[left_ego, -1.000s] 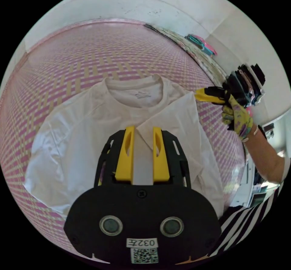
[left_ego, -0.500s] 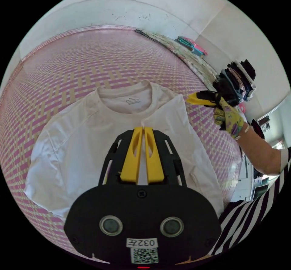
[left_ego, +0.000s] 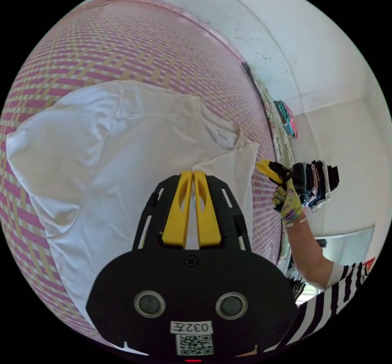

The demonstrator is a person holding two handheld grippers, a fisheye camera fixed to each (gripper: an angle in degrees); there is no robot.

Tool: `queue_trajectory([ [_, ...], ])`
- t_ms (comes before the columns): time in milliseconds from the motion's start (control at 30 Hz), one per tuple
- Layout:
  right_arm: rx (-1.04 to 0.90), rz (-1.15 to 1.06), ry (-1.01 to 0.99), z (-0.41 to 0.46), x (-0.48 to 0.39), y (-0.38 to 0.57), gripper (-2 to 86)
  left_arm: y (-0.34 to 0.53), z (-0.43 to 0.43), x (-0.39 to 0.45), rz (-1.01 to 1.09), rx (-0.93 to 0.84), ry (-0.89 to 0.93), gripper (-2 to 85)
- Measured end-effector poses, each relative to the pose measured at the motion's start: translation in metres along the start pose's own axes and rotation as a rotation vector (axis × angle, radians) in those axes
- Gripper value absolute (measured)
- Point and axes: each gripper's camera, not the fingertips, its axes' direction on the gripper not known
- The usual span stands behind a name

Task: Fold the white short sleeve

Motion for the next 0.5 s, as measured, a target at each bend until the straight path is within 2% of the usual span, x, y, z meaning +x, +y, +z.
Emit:
queue_trajectory([
  [133, -0.031, -0.025, 0.047, 0.013, -0.005, -0.021, 8.0, 0.001, -0.006, 0.012, -0.031, 0.007, -0.044, -0.9],
  [333, -0.039, -0.137, 0.102, 0.026, -0.034, -0.051, 6.6, 0.021, -0.034, 0.034, -0.048, 0.130, -0.003, -0.9],
  [433, -0.085, -0.153, 0.104, 0.042, -0.033, -0.065, 6.5, 0.025, -0.035, 0.038, -0.048, 0.139, -0.066, -0.9],
  [500, -0.108, -0.143, 0.120, 0.051, -0.026, -0.072, 6.5, 0.026, -0.038, 0.033, -0.069, 0.168, -0.019, -0.9],
])
